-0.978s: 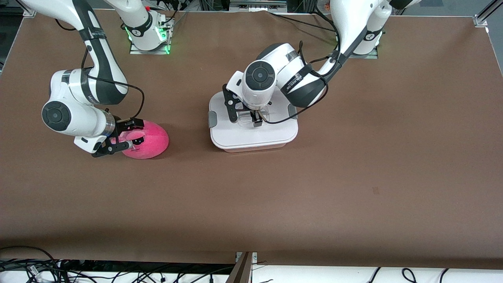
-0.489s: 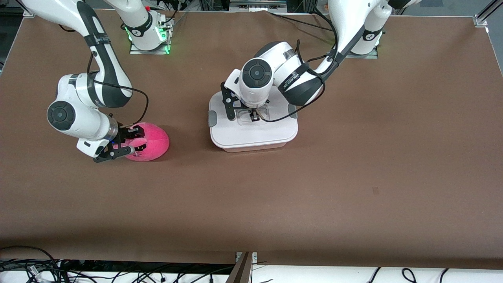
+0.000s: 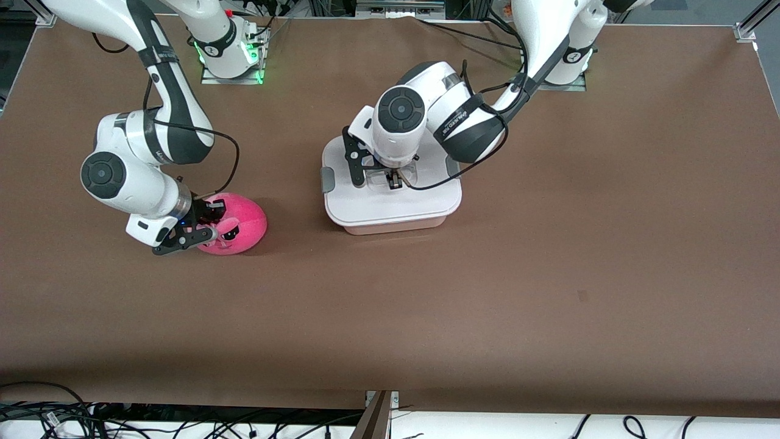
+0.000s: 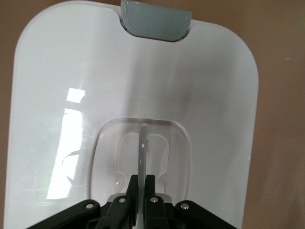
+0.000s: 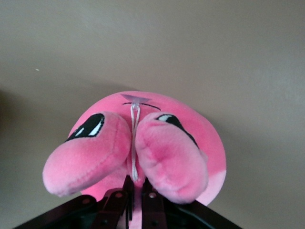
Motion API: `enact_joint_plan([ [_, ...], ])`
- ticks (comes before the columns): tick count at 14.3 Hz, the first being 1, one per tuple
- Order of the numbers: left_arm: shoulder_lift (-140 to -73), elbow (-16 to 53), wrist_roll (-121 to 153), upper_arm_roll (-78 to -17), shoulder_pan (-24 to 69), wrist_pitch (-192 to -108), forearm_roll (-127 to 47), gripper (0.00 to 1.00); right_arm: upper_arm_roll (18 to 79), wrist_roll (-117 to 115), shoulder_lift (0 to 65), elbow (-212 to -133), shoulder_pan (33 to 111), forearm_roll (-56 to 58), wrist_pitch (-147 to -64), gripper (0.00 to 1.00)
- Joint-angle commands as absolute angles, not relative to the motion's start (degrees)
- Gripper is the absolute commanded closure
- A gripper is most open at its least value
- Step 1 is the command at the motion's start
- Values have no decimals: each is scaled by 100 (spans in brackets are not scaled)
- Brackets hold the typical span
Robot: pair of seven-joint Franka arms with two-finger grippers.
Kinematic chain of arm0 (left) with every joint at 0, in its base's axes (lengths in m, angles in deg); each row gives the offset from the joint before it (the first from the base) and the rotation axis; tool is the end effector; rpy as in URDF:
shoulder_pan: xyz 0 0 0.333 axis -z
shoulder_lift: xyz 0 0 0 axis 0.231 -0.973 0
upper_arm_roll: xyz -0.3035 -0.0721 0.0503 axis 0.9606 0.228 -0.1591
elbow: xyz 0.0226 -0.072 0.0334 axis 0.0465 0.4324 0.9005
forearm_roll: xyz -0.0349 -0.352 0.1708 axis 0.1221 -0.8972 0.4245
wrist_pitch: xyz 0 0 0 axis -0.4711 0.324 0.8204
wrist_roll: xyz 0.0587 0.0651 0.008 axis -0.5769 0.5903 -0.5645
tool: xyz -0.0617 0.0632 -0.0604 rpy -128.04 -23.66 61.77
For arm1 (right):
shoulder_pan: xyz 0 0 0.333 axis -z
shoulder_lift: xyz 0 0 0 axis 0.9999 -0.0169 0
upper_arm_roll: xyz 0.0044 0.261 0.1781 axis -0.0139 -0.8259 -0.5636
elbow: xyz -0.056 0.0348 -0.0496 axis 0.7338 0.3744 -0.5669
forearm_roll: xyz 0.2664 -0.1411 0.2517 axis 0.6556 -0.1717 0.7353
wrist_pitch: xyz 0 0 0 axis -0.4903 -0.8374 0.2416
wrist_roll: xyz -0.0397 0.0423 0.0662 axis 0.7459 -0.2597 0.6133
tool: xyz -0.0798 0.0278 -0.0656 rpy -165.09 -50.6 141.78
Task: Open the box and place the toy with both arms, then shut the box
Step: 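Grasp the lid handle with the left gripper while the right gripper grasps the toy, then lift the lid off with the left gripper while the right gripper lifts the toy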
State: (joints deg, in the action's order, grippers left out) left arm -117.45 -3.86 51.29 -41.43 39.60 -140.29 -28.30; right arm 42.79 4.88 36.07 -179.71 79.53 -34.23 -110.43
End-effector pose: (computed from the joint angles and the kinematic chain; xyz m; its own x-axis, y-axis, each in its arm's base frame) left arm 0.5034 -0.5063 0.3709 0.2432 -0.9691 0.0417 -0.9507 -0.2296 0.2084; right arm 0.6121 0.1095 0.3314 0.9364 0.3405 -0.0843 0.3380 -0.9402 -0.0430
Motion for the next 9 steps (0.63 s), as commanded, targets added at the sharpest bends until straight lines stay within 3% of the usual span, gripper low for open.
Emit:
enact_joint_plan([
  [1, -11311, -471, 5131, -4084, 4007, -13469, -2804, 100, 4272, 826, 3601, -17236, 7858, -3368, -10141, 100],
  [5, -11100, -1023, 5131, -4137, 3780, -12424, -2786, 100, 4150, 1660, 3592, -16445, 7787, -3359, -9262, 100],
  [9, -11064, -1438, 5716, -4154, 2728, -11202, -2768, 100, 3439, 1882, 3627, -15898, 7778, -3359, -8670, 100],
])
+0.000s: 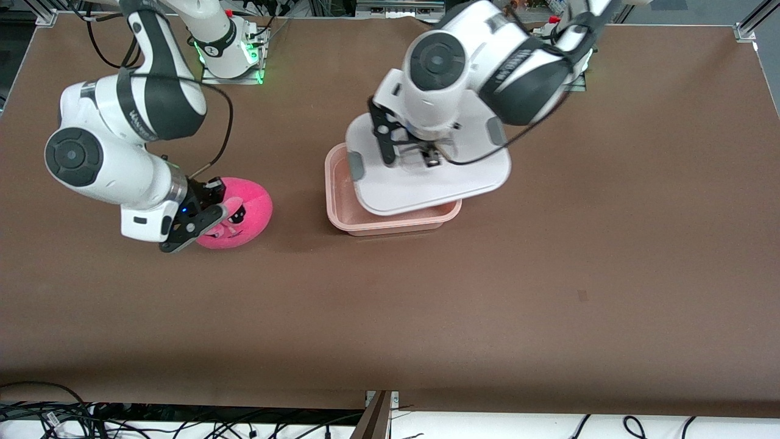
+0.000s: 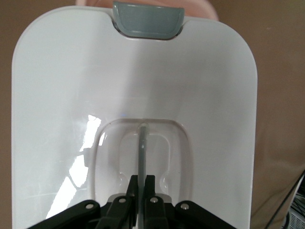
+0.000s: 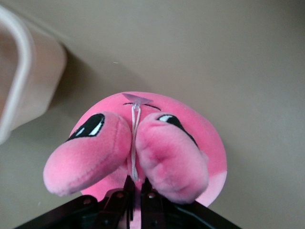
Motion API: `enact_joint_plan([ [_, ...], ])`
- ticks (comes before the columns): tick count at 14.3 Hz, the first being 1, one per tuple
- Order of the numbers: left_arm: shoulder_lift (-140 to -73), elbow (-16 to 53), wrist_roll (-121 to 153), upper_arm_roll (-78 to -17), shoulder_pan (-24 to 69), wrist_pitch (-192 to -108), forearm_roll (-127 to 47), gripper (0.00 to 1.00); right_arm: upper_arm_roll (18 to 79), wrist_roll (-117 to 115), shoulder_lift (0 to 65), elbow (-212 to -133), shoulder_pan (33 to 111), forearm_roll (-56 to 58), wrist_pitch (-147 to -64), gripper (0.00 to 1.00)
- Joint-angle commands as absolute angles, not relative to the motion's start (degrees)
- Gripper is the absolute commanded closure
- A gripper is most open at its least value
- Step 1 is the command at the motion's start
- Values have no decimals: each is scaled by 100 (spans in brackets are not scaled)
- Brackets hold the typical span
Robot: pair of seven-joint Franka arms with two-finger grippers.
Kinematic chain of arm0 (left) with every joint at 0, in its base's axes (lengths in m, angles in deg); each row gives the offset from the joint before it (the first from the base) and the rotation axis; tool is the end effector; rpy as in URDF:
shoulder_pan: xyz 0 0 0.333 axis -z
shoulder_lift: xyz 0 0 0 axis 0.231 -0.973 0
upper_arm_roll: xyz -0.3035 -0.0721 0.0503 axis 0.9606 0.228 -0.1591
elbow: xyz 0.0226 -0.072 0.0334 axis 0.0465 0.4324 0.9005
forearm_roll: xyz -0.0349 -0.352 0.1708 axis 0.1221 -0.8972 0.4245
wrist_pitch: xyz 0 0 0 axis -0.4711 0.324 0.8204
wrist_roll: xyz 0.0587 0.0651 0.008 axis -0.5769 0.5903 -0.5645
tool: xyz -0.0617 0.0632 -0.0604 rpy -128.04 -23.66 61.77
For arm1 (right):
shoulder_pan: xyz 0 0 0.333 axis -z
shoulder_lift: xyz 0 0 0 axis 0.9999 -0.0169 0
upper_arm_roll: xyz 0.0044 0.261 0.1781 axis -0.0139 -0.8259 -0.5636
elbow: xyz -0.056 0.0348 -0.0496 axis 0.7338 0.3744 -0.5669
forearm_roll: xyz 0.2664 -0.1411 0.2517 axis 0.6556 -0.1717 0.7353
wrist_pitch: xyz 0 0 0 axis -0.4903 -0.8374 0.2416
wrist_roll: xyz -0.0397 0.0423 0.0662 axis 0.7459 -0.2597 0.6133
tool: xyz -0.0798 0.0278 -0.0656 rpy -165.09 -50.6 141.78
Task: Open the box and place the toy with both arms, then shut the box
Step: 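Lift the lid off with the left gripper while the right gripper lifts the toy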
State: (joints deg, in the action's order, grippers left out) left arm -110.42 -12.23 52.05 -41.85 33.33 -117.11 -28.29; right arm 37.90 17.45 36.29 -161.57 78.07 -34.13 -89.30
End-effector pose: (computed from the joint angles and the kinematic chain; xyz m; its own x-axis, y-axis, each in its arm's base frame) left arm 0.5319 -0.4145 0.4882 0.3016 -0.9478 -0.1038 -0.9186 -0.3180 0.2346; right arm 0.6211 0.1782 0.4508 0.7680 0.6322 -0.1022 0.6230 -0.7745 -0.1100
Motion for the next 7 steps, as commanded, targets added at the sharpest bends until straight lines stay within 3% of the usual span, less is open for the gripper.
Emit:
enact_joint_plan([
  [1, -11055, -1447, 6094, -4137, 2350, -11095, -2777, 100, 3141, 1847, 3662, -15880, 7761, -3368, -8661, 100],
  [5, -11055, -1544, 7587, -4145, 1039, -11042, -2769, 100, 2252, 1900, 3689, -15801, 7586, -3937, -8661, 100],
  [7, -11055, -1552, 7942, -4136, 459, -10832, -2760, 100, 2154, 1891, 3654, -15810, 7218, -4341, -8696, 100],
])
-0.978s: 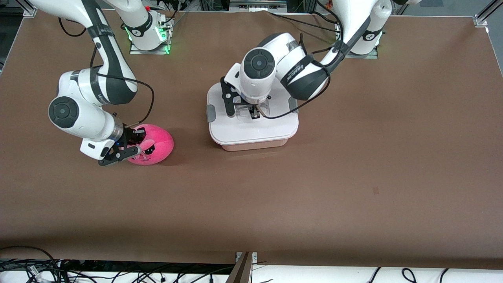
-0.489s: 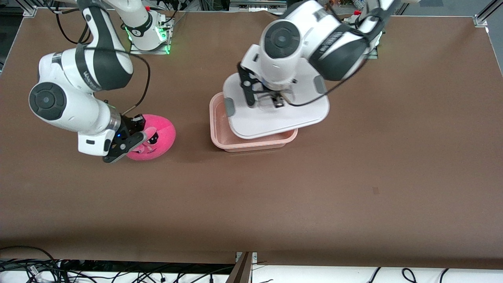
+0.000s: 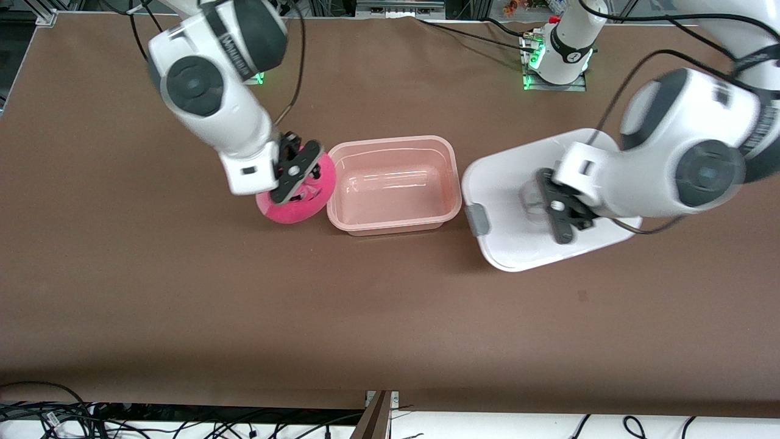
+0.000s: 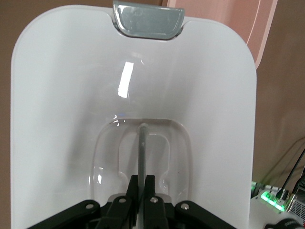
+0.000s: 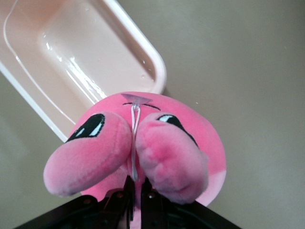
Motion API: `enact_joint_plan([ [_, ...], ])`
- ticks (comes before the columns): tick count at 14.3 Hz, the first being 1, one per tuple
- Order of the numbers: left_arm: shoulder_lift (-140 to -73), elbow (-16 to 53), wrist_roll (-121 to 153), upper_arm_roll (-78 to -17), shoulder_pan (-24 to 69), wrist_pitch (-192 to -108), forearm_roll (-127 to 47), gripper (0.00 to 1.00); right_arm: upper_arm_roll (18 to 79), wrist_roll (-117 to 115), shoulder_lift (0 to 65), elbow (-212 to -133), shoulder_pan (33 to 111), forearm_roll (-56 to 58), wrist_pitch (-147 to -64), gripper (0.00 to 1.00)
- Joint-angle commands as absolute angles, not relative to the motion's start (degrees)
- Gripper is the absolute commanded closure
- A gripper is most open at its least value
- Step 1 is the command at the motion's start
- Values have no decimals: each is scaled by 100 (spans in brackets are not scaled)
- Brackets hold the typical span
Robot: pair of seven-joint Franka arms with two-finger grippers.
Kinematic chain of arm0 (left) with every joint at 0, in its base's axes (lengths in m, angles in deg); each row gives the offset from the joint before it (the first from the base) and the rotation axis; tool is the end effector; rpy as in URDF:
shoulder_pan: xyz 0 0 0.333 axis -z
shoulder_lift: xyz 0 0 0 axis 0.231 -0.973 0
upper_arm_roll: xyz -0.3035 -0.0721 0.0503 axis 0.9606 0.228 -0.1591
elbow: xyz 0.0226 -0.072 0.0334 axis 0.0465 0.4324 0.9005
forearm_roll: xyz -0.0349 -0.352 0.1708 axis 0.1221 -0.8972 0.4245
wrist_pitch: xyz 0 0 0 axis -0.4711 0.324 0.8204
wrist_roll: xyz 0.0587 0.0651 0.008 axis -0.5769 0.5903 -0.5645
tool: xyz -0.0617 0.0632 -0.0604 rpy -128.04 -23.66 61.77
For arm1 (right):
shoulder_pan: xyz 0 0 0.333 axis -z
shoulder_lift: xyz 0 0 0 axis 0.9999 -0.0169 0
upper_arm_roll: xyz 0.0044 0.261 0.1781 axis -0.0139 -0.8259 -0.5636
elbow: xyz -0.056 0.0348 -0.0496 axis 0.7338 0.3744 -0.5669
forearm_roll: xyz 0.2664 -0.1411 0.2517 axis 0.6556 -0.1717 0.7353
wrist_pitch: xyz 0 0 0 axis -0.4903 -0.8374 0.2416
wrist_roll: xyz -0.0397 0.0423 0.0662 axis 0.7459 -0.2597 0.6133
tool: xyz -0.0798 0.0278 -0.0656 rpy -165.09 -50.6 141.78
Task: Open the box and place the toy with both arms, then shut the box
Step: 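Lift the lid off with the left gripper while the right gripper lifts the toy, then lower the pink toy into the box and open the right gripper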
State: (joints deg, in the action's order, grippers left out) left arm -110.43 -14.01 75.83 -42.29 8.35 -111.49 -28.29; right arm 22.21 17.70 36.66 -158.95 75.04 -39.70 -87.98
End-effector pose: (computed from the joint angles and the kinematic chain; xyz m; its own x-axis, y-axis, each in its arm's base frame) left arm 0.6493 -0.1428 0.4953 0.3315 -0.9425 -0.0430 -0.8932 -0.3282 0.3074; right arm 0.5490 0.3418 0.4855 0.5175 0.8537 -0.0592 0.8496 -0.5208 -0.0834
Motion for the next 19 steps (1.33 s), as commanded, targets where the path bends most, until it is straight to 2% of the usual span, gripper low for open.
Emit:
enact_joint_plan([
  [1, -11055, -1544, 8048, -4154, 274, -10709, -2760, 100, 2154, 1873, 3610, -15810, 6998, -4570, -8722, 100],
  [5, -11117, -1395, 8119, -4154, -26, -10699, -2434, 100, 2162, 1829, 3373, -15810, 6478, -5300, -8740, 100],
  [10, -11170, -1350, 8110, -4145, 43, -10716, -2425, 100, 2171, 1577, 2872, -15810, 6022, -5688, -9354, 100],
  [11, -11170, -1350, 8110, -4145, 96, -10725, -2391, 100, 2171, 1105, 2802, -15810, 5899, -5688, -9460, 90],
  [12, -11161, -1350, 8110, -4154, 174, -10725, -2364, 100, 2180, 613, 2731, -15801, 5776, -5697, -9513, 25],
  [13, -11161, -1350, 8110, -4163, 227, -10725, -2355, 100, 2171, 207, 2713, -15810, 5705, -5671, -9627, 0],
  [16, -11161, -1368, 8101, -4154, 263, -10725, -2346, 100, 2145, -805, 2731, -15653, 5660, -5522, -9935, 0],
  [19, -11170, -1368, 8101, -4145, 272, -10734, -2364, 100, 2153, -1053, 2844, -15353, 5581, -4960, -9769, 0],
])
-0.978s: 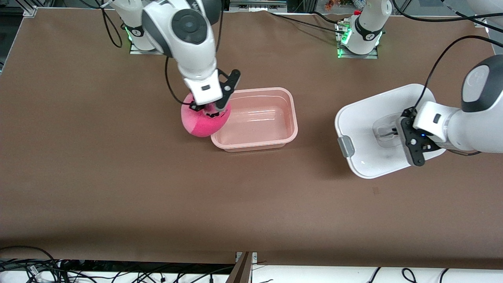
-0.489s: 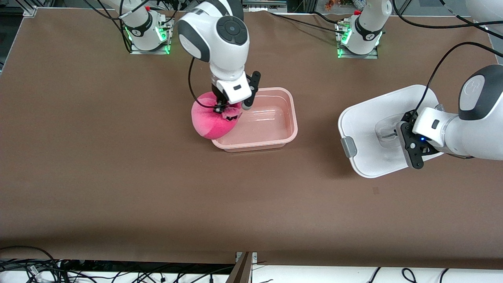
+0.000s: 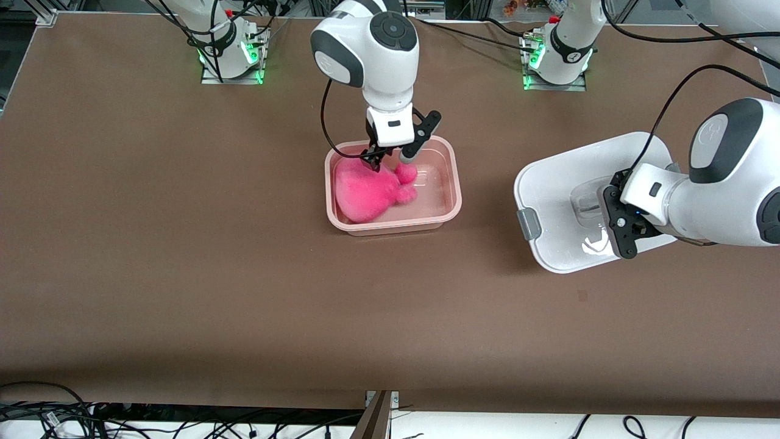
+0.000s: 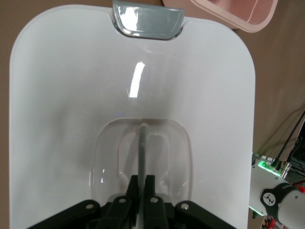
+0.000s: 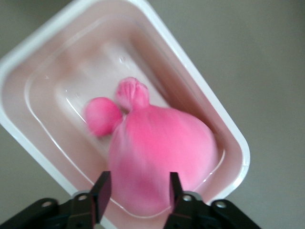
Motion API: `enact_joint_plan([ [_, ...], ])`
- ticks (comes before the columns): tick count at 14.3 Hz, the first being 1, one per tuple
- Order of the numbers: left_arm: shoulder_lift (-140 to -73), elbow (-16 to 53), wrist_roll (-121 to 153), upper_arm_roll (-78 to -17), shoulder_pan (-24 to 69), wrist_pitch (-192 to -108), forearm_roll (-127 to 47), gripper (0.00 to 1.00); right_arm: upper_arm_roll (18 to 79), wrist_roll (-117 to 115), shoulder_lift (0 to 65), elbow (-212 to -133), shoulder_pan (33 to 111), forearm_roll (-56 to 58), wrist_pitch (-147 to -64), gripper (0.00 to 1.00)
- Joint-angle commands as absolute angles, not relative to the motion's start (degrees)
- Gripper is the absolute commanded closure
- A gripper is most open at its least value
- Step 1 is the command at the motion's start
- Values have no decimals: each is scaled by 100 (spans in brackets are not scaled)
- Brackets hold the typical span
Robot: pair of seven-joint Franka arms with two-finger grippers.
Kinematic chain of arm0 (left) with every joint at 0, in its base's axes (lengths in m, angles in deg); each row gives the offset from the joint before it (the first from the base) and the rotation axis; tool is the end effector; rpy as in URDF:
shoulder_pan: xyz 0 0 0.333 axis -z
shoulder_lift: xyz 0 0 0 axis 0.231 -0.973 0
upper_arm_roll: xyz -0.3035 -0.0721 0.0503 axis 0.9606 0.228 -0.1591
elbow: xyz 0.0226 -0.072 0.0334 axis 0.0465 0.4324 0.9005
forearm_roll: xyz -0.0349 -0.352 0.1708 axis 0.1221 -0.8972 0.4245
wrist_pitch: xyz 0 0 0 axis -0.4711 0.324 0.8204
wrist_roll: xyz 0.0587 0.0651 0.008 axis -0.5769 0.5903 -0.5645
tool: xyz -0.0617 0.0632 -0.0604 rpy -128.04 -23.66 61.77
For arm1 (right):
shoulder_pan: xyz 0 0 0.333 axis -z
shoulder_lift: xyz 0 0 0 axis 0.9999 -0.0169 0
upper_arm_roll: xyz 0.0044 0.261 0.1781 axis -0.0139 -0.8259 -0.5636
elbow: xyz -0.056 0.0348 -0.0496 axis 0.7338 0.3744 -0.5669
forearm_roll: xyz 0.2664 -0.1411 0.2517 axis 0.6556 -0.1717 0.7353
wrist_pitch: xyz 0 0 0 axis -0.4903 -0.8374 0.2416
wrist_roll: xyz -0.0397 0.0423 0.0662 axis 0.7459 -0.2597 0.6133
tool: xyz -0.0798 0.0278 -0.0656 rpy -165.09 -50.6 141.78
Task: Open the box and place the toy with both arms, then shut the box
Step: 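Lower the pink toy into the box and open the right gripper, then carry the lid onto the box with the left gripper while the right gripper withdraws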
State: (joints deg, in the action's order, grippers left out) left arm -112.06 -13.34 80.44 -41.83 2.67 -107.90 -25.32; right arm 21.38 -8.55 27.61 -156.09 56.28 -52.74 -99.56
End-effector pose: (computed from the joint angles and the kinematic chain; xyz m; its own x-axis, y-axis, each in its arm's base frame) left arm 0.6557 -0.0745 0.4692 0.3265 -0.9399 -0.0998 -0.8648 -0.3397 0.3697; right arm 0.4544 0.5270 0.4261 0.5711 0.8206 0.0228 0.8153 -0.5702 0.1010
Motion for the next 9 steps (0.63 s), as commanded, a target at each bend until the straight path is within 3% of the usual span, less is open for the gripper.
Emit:
enact_joint_plan([
  [1, -11161, -1368, 8093, -4154, 272, -10734, -2364, 100, 2223, -1054, 3028, -15361, 5633, -4907, -9638, 0],
  [4, -11161, -1368, 8084, -4145, 272, -10734, -2364, 100, 3047, -1045, 3441, -15344, 5747, -4592, -8865, 0],
  [6, -11161, -1368, 8058, -4111, 342, -10734, -2364, 100, 3793, -975, 3705, -15326, 5993, -3672, -8540, 0],
  [9, -11143, -1421, 8031, -4119, 1096, -10725, -2154, 100, 4972, -913, 3829, -15283, 6056, -3017, -7662, 0],
])
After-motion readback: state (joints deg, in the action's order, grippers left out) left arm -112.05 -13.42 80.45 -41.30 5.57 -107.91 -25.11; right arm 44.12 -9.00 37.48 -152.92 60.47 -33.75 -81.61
